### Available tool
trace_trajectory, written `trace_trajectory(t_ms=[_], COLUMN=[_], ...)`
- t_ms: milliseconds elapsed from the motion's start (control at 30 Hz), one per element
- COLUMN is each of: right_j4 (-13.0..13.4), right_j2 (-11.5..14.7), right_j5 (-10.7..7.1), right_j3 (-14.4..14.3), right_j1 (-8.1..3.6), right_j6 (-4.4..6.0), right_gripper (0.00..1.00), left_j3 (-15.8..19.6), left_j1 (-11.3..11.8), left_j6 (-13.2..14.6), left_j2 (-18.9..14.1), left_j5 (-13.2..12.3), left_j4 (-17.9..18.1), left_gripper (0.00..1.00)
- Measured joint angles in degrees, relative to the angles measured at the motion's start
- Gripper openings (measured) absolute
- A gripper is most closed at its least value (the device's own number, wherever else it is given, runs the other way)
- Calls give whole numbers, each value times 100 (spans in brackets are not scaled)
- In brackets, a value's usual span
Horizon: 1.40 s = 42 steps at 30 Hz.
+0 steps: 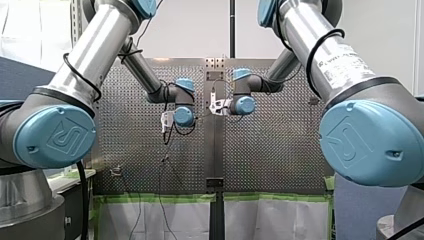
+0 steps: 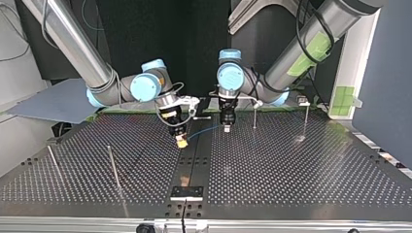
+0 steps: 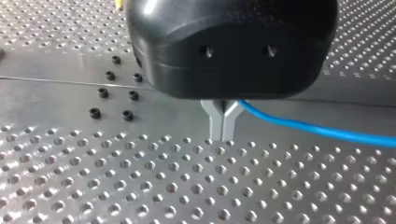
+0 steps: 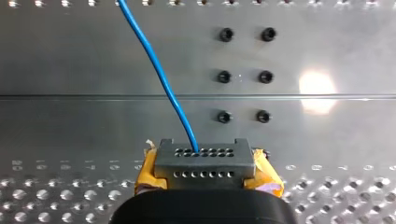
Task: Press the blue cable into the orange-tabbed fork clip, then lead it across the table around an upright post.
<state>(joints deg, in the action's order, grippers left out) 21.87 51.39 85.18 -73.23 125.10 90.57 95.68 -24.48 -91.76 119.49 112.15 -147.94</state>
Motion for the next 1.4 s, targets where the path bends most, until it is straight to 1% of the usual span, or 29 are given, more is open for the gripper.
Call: trace_trajectory(t_ms=[200,433,800,1000,1133,1233,1400], right_j4=[-55,-157,-221,-307,-341,-409,-496], right_j2=[70,140,388,472,506,516,561], right_j5=[4,8,48,124,152,167,204], right_j3=[44,131,182,226,278,333,388], right_j1=[1,12,15,20,27,27,6], right_j6=[2,2,35,40,53,41,38], right_gripper=[0,0,0,0,0,0,0], left_j3=[-157,-354,-430,-637,-829,-955,-1057], left_j1=[-41,-68,-70,-89,-117,-128,-142], left_j6=[-100,-120,-232,-299,-313,-331,-341], left_j2=[-2,-24,-251,-275,-276,-277,-279], left_j5=[-4,1,-24,-45,-48,-49,-49], left_j4=[-112,-348,-414,-605,-794,-921,-1004], left_gripper=[0,0,0,0,0,0,0])
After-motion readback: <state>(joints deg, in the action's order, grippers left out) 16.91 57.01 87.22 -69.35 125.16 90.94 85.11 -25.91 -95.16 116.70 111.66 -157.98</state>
